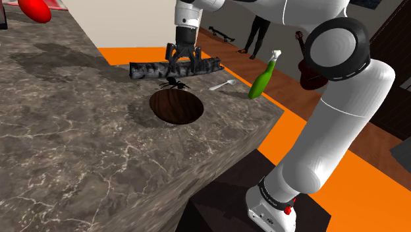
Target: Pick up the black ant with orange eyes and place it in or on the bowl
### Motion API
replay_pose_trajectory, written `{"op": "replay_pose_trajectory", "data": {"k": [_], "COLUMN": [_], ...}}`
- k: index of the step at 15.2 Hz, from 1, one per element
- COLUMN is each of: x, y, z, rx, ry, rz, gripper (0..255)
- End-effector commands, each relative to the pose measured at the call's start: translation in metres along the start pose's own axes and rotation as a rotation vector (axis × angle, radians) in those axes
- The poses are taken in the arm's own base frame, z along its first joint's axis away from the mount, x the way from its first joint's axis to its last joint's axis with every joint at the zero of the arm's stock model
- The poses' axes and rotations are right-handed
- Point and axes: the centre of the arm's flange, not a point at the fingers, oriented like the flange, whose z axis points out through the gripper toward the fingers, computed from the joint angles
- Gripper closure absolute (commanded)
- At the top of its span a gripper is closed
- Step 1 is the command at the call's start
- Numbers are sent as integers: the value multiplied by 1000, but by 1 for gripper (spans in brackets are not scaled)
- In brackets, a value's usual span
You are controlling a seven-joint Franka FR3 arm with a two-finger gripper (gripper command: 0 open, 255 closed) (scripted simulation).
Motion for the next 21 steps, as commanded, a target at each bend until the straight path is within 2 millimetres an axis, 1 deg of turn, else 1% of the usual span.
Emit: {"op": "replay_pose_trajectory", "data": {"k": [1, 6, 7, 15, 16, 21], "x": [9, 8, 8, 8, 8, 8], "y": [-4, -4, -4, -4, -4, -4], "z": [9, 35, 43, 43, 43, 43], "rx": [-1, -1, -1, -1, -1, -1], "ry": [-13, -13, -13, -13, -13, -13], "rz": [2, 2, 2, 2, 2, 2], "gripper": [0, 0, 0, 0, 255, 255]}}
